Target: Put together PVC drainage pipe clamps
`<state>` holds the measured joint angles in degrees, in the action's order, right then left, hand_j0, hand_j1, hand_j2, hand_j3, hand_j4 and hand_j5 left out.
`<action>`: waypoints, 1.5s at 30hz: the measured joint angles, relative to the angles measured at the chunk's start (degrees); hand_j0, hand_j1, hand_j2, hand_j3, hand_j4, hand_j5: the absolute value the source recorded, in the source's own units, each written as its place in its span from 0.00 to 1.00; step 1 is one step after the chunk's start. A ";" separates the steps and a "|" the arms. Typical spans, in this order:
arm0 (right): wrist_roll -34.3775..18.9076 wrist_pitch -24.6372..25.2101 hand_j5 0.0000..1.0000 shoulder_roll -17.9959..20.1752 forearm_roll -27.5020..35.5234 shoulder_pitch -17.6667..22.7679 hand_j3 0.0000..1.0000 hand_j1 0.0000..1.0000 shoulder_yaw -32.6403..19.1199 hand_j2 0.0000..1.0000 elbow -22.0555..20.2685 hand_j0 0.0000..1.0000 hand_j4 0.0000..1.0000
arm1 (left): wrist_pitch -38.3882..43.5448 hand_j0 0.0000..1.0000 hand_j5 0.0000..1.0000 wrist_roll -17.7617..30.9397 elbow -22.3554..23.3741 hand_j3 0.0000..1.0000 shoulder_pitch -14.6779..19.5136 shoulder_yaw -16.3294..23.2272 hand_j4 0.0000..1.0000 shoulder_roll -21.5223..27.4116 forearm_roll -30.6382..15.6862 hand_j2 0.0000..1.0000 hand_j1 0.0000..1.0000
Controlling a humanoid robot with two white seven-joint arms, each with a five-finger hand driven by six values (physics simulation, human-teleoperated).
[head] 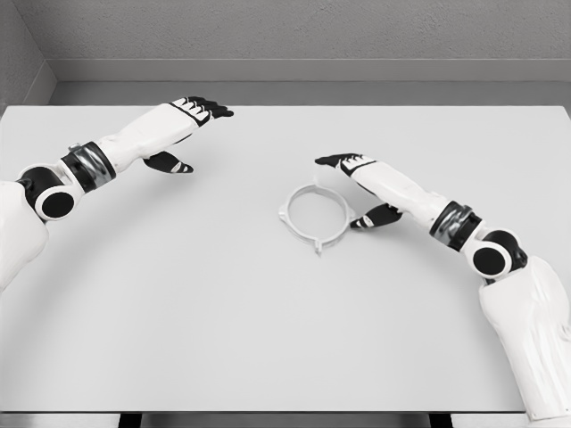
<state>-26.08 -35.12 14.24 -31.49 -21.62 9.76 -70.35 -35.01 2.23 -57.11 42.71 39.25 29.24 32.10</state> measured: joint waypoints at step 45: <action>-4.91 -0.02 1.00 13.07 12.11 19.95 1.00 1.00 -26.96 1.00 -25.22 1.00 1.00 | 0.00 1.00 1.00 0.00 -2.17 1.00 -0.62 -0.81 1.00 5.95 -1.82 1.00 1.00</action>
